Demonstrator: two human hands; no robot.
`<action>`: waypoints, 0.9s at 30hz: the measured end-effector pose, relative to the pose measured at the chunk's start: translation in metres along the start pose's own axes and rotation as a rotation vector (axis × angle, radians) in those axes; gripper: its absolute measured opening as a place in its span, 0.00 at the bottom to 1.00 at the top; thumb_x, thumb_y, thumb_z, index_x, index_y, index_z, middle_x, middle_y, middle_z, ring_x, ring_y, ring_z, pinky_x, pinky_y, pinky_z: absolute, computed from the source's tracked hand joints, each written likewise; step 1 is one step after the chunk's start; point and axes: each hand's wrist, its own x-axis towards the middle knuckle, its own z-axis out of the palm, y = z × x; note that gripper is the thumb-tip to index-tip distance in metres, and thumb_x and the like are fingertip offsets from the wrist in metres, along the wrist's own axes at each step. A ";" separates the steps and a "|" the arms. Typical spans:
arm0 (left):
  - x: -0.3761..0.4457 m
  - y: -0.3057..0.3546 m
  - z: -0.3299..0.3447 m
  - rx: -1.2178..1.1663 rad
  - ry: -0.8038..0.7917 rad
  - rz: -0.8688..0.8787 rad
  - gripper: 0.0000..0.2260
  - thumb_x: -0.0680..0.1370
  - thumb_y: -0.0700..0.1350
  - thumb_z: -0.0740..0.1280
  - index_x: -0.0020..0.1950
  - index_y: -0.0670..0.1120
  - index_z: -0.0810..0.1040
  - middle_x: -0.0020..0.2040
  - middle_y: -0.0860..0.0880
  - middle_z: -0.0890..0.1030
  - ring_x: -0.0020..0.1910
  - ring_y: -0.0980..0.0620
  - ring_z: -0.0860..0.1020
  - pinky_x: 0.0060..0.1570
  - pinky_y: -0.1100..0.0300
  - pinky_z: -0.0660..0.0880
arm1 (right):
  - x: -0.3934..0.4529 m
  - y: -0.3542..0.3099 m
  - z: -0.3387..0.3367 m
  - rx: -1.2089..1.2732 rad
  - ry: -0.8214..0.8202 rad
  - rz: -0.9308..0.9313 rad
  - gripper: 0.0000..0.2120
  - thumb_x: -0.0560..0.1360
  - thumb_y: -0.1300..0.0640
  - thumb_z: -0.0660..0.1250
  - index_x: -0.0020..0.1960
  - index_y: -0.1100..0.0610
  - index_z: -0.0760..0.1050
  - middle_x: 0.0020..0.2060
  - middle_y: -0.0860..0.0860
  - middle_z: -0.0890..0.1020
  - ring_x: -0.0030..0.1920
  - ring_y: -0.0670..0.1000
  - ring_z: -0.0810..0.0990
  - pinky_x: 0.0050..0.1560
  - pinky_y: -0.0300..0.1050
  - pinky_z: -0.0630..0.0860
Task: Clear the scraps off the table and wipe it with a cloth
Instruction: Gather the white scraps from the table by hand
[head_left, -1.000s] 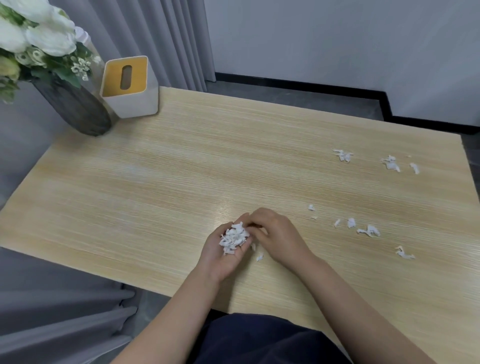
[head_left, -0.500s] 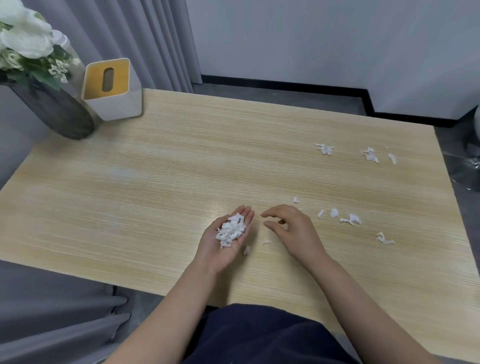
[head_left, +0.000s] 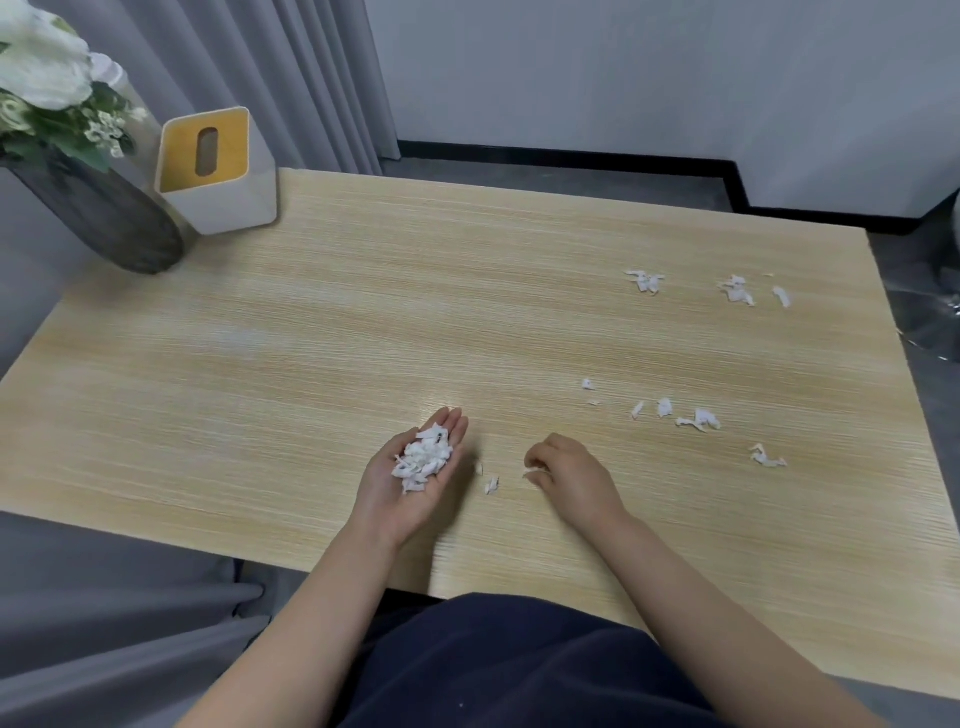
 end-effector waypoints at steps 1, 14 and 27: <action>-0.002 0.000 -0.001 0.003 0.003 0.004 0.30 0.54 0.28 0.76 0.56 0.33 0.79 0.59 0.38 0.79 0.53 0.40 0.81 0.52 0.46 0.77 | 0.001 -0.001 0.001 -0.017 -0.003 -0.015 0.08 0.78 0.57 0.63 0.53 0.57 0.77 0.51 0.50 0.76 0.54 0.50 0.72 0.46 0.43 0.70; -0.016 0.008 -0.014 -0.042 0.026 0.002 0.29 0.55 0.28 0.76 0.57 0.32 0.79 0.59 0.37 0.79 0.54 0.39 0.80 0.49 0.44 0.79 | 0.001 -0.013 0.003 0.113 0.010 -0.132 0.04 0.77 0.59 0.63 0.49 0.55 0.76 0.42 0.45 0.75 0.44 0.46 0.73 0.44 0.36 0.67; -0.023 0.013 -0.023 -0.056 0.022 0.010 0.31 0.53 0.27 0.78 0.56 0.31 0.79 0.61 0.38 0.78 0.56 0.38 0.79 0.53 0.44 0.76 | 0.007 -0.021 0.023 -0.079 -0.067 -0.240 0.06 0.78 0.56 0.63 0.50 0.56 0.77 0.48 0.49 0.76 0.51 0.49 0.74 0.46 0.42 0.71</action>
